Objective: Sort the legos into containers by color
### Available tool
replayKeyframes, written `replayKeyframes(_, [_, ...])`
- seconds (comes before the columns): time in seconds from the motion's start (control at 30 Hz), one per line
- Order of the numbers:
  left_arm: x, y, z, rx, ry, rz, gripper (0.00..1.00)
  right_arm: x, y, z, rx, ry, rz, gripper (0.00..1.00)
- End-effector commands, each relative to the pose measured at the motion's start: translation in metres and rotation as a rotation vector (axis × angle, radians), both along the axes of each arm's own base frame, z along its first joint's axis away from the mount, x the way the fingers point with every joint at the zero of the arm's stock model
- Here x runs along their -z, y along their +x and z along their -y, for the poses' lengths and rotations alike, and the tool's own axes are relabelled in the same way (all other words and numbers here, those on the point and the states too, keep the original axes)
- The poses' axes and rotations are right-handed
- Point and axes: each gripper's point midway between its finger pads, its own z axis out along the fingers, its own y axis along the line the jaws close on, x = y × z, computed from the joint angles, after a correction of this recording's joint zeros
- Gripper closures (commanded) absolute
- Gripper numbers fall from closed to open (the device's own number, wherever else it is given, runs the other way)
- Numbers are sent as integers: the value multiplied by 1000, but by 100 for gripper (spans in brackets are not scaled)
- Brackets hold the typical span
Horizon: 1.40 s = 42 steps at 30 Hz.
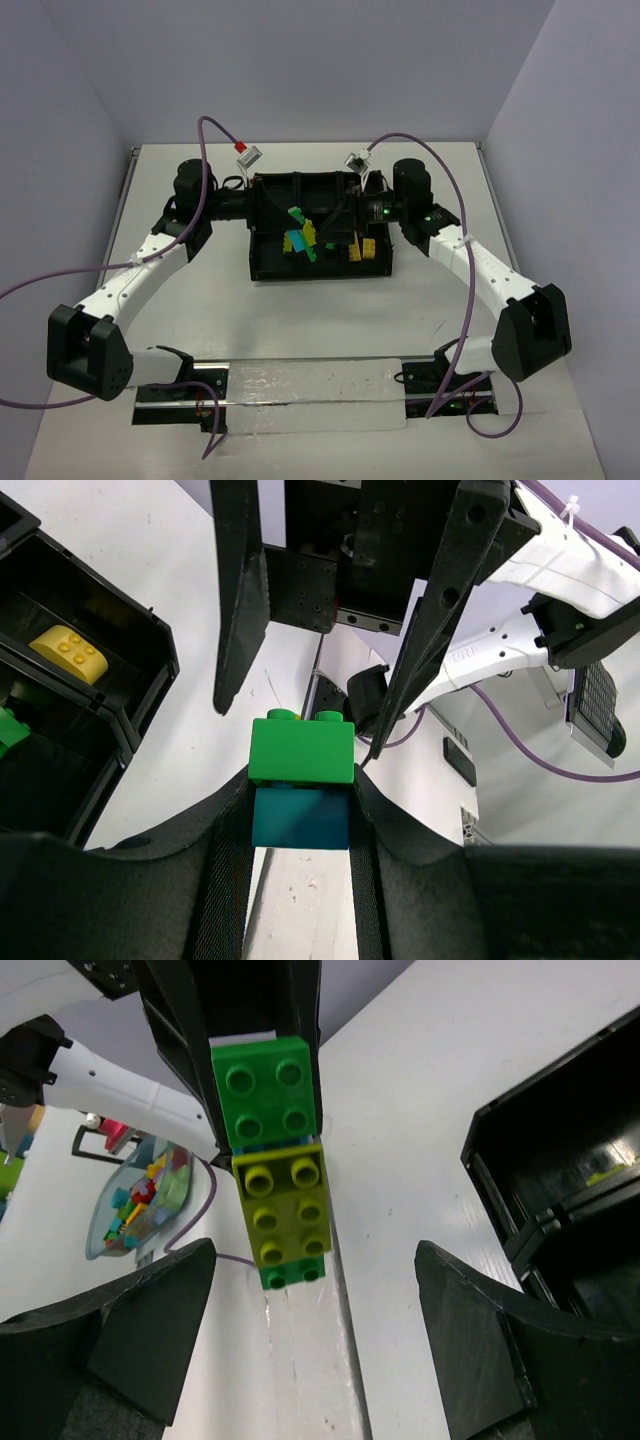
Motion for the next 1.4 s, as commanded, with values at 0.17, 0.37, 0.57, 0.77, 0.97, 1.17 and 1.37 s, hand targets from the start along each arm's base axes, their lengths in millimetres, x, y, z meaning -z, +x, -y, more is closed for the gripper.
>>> replayKeyframes(0.17, [-17, -10, -3, 30, -36, 71, 100, -35, 1, -23, -104, 93, 65, 23])
replayKeyframes(0.37, [-17, -11, -3, 32, -39, 71, 100, -30, -2, -29, -125, 88, 51, 45])
replayKeyframes(0.57, [-19, -12, -3, 43, -46, 78, 100, -25, -3, -27, -121, 84, 52, 88])
replayKeyframes(0.77, [-18, -17, -4, 60, -39, 90, 100, -19, -4, -19, -129, 109, 32, 100])
replayKeyframes(0.97, [-13, -18, -7, 57, -18, 84, 100, -14, -4, -6, -121, 112, 34, 100])
replayKeyframes(1.17, [-10, -18, -10, 52, -15, 80, 100, -14, -4, -1, -110, 111, 40, 100])
replayKeyframes(1.37, [-11, -7, -14, -4, -4, 78, 100, -20, 4, -2, -71, 123, 34, 100])
